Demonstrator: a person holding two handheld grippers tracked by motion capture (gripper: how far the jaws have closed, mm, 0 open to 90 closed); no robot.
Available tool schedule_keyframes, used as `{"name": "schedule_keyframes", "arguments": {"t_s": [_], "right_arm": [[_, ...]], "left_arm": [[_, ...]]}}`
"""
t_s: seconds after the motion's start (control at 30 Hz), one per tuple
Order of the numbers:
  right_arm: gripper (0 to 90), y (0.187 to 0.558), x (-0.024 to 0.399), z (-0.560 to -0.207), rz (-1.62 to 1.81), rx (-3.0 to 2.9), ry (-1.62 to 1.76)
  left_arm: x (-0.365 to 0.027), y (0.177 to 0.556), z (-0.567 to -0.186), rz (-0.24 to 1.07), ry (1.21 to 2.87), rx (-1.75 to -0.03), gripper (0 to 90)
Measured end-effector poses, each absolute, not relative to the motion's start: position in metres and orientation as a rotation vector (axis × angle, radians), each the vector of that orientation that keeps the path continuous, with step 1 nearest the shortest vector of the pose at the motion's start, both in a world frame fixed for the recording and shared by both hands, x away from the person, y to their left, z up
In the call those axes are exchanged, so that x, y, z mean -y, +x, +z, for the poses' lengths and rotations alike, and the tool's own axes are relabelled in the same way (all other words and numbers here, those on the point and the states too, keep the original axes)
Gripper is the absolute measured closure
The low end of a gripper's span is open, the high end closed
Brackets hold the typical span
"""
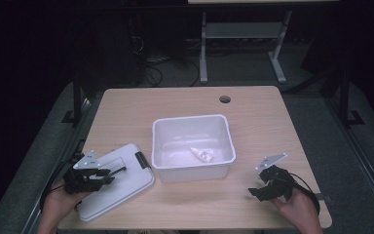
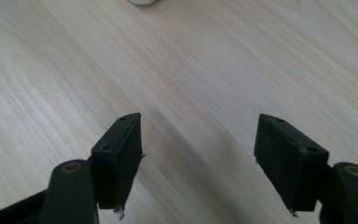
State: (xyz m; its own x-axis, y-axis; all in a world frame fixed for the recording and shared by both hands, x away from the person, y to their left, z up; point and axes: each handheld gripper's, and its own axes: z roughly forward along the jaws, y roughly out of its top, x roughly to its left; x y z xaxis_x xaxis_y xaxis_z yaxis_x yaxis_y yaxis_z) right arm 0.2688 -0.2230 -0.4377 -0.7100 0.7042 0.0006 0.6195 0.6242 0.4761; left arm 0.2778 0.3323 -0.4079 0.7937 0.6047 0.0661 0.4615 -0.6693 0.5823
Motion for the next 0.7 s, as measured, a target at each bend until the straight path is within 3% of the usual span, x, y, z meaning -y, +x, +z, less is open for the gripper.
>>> {"name": "schedule_keyframes", "arguments": {"t_s": [0.47,0.7], "right_arm": [[31.2,0.269,0.224,-0.438,0.681,-2.666,1.094],[31.1,0.269,0.224,-0.439,0.679,-2.669,1.099]], "left_arm": [[-0.329,0.295,-0.400,0.288,2.535,-0.757,81.6],[-0.330,0.303,-0.398,0.233,2.559,-0.735,83.1]]}}
